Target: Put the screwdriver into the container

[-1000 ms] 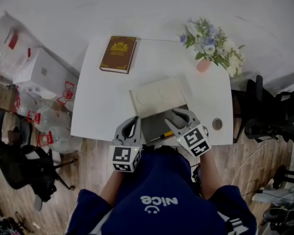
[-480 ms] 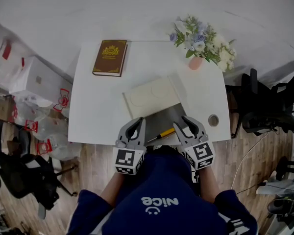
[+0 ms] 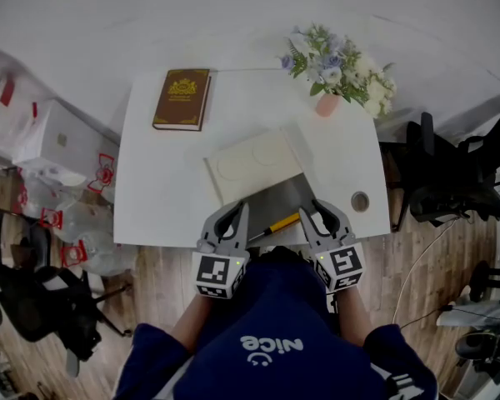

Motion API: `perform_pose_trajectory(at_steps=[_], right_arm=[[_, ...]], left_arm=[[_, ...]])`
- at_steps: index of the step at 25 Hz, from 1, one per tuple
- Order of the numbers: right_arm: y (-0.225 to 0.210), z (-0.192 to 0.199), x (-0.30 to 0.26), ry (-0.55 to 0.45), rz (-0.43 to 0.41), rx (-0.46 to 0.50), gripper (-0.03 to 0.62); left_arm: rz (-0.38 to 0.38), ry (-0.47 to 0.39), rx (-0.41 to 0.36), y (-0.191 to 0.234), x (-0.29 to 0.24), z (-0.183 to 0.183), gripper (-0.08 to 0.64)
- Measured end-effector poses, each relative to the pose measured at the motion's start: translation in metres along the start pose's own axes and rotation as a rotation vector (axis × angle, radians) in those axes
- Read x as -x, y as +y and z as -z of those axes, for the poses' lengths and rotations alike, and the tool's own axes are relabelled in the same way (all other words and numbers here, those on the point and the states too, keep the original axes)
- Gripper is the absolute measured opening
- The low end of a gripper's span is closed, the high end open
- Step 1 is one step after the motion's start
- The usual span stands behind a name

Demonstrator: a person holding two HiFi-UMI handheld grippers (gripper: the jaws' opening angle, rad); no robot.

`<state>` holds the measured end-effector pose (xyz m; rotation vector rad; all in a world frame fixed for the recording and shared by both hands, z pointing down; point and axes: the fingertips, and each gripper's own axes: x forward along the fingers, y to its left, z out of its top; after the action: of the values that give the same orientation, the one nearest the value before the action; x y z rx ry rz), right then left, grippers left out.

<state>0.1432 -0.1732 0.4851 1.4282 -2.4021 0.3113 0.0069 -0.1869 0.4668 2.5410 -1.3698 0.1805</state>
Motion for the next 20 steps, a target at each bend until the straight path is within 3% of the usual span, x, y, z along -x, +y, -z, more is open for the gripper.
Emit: perform_pose_trajectory(at_steps=[9,20], right_arm=[[0.003,0.002,-0.002,-0.013,0.016,0.015,0.041],[0.011,-0.001,-0.008,-0.007,-0.006,0.043,0.023]], left_arm=[[-0.014,0.004,0.016,0.002,0.007,0.004,0.017],[-0.021,-0.001,0.010,0.005,0.011,0.002,0.017]])
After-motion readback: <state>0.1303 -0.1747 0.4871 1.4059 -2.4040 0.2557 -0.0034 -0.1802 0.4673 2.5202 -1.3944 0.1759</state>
